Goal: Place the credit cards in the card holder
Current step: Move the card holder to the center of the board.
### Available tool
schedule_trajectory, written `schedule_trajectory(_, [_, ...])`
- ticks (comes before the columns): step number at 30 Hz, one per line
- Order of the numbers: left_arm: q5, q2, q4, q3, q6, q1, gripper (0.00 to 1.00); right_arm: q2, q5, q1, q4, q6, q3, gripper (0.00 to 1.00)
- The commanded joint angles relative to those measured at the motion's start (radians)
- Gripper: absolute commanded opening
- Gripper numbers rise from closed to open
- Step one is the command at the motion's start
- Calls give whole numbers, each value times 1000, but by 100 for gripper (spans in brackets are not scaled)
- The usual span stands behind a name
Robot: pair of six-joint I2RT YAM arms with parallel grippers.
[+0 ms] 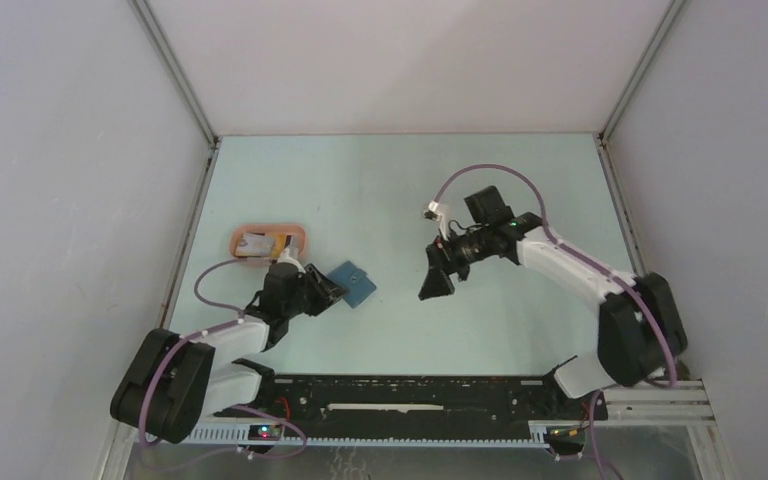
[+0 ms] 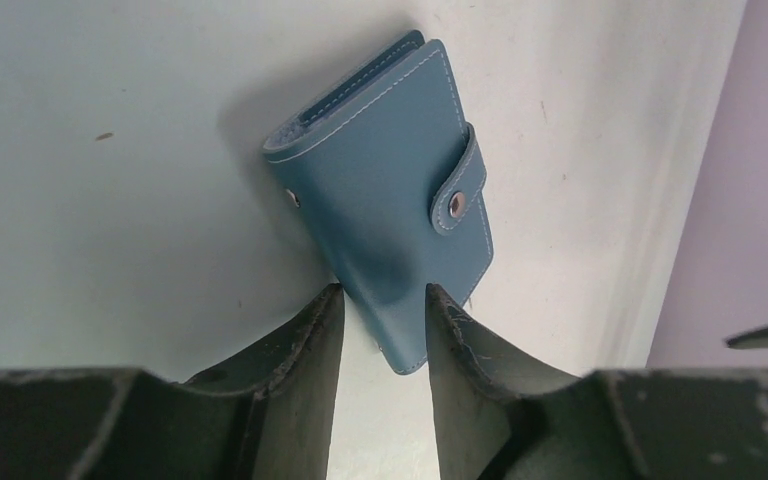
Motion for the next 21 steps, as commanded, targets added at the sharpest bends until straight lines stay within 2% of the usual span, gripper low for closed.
schedule_trajectory(1, [-1,69,56,-61,-10,-17,42,200,-27,44,148,243,109,83])
schedule_trajectory(4, [9,89,118,-76,-25,-24,42,390,-6,69,159,307,230,74])
schedule_trajectory(11, [8,71,148,-116,-29,-26,49,623,111,141,146,364,428,72])
schedule_trajectory(21, [25,156,219,-121,-28,-26,51,791,203,194,95,381,570,67])
